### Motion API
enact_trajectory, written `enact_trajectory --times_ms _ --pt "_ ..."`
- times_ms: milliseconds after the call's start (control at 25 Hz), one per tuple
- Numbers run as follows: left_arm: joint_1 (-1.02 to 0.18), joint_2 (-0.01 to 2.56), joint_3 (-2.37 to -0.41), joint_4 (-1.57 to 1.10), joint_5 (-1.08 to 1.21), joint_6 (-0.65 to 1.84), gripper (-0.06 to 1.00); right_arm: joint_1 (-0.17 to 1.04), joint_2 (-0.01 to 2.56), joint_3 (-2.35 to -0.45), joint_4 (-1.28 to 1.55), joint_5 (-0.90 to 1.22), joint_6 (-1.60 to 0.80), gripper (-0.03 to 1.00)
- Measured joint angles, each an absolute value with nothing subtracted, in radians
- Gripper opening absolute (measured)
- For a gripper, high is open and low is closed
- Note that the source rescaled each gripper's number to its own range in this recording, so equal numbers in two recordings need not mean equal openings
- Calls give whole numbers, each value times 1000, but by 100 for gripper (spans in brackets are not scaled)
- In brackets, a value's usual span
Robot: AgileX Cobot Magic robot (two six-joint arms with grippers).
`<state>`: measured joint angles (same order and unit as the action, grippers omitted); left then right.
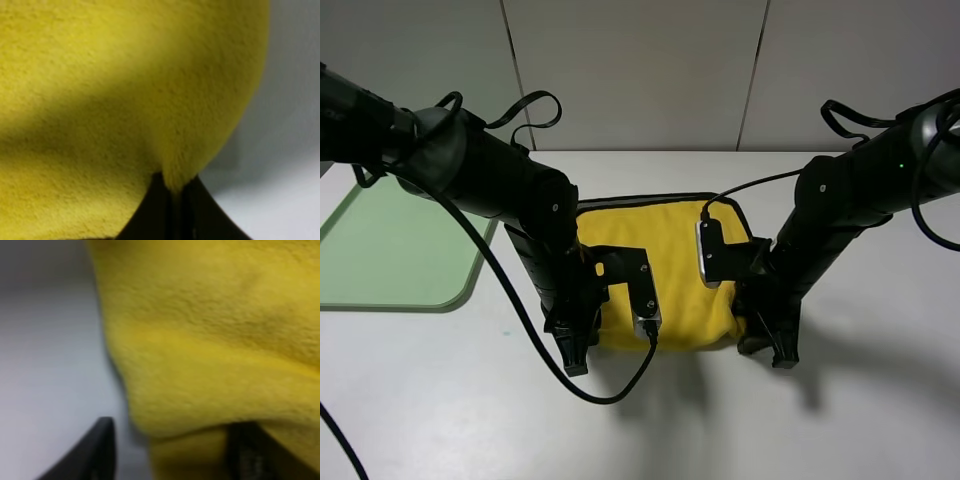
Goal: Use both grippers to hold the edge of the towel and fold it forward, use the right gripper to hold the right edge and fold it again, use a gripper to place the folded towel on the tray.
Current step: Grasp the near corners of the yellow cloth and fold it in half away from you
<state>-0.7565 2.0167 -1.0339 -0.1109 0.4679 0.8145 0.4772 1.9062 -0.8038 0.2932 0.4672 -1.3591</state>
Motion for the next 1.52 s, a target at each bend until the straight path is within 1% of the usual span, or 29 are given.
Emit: enact_trajectory --times_ms 240,400,440,840,1160,1520 --pt "-757 2017 -1034 -109 476 814 0 477 1906 -804 302 472 -1327 22" --pt "-757 2017 -1034 -79 497 814 0 477 1906 -804 305 478 -1298 1" --pt "-757 2017 -1034 -68 501 814 0 477 1906 -804 306 482 -1293 0" --pt "-757 2017 -1035 -57 504 814 0 477 1896 -803 310 504 -1279 0" --pt "-757 2012 -1037 0 545 814 0 477 1830 -789 309 620 -1259 0" --pt "-757 1872 -1034 63 583 814 0 477 1709 -788 306 701 -1164 0"
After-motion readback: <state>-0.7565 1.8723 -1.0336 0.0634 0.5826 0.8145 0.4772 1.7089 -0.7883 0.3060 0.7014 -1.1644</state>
